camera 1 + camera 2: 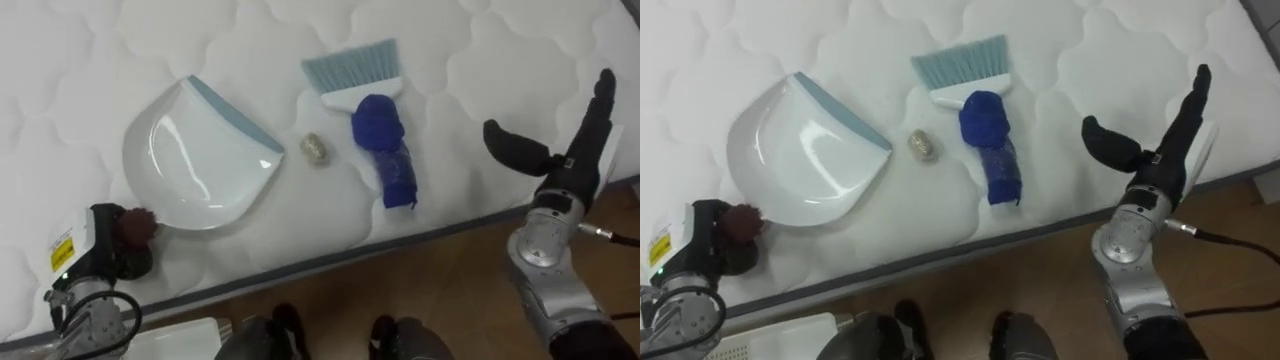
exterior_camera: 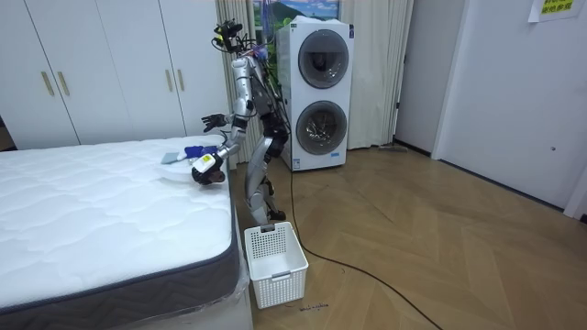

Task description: Clean bed

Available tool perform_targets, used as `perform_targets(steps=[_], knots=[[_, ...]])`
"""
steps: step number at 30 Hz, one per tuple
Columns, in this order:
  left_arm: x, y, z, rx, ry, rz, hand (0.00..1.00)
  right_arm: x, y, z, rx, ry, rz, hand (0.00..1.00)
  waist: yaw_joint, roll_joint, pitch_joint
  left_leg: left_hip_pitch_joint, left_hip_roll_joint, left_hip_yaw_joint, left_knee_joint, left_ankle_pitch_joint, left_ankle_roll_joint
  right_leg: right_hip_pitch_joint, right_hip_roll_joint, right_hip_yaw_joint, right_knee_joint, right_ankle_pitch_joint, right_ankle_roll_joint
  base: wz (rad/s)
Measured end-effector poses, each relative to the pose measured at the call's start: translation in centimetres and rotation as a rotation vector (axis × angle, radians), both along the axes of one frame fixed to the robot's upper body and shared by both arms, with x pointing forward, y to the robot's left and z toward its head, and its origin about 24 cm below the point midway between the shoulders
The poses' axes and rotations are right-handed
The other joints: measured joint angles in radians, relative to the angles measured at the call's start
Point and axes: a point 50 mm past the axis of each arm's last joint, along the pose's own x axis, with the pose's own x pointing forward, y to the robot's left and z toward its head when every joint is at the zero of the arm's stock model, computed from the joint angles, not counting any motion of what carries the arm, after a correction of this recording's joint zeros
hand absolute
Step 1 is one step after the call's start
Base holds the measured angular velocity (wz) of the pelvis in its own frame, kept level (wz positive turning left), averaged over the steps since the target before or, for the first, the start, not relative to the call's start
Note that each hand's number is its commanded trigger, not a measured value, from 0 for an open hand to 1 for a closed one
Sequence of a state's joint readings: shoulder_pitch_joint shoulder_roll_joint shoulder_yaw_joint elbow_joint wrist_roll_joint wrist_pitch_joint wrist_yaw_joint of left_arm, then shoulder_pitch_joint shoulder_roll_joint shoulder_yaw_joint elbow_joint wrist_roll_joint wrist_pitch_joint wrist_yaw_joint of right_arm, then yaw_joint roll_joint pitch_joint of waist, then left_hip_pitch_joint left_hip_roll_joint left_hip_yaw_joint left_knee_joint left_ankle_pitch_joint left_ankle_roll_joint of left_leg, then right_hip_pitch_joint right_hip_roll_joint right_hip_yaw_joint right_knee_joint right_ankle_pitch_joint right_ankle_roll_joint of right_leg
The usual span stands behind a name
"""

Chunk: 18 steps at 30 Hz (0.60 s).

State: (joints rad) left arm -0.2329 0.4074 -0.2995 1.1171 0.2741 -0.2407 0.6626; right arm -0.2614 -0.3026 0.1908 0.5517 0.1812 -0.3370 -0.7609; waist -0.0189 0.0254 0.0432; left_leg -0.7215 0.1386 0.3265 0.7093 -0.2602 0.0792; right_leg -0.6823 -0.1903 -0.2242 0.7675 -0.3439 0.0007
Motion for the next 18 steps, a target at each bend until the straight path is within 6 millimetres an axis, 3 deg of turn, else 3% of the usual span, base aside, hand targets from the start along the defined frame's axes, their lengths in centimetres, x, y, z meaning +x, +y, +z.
perform_targets(steps=[11, 18], knots=[[0.3, -0.2, -0.2, -0.049, 0.050, -0.038, 1.00, 0.4, 2.1, 0.0, -0.016, 0.018, 0.168, 0.00, 0.027, 0.009, 0.0013, 0.004, -0.003, 0.005, -0.001, 0.000, -0.001, -0.001, -0.020, -0.015, 0.012, -0.004, -0.001, 0.01], [0.0, -0.6, -0.7, -0.069, 0.100, -0.085, 1.00, 0.0, 2.5, -1.6, -0.029, 0.086, 0.208, 0.00, 0.039, 0.010, 0.0027, 0.002, -0.012, 0.000, -0.004, 0.000, 0.000, 0.010, -0.035, -0.045, 0.010, -0.007, 0.001, 0.05]])
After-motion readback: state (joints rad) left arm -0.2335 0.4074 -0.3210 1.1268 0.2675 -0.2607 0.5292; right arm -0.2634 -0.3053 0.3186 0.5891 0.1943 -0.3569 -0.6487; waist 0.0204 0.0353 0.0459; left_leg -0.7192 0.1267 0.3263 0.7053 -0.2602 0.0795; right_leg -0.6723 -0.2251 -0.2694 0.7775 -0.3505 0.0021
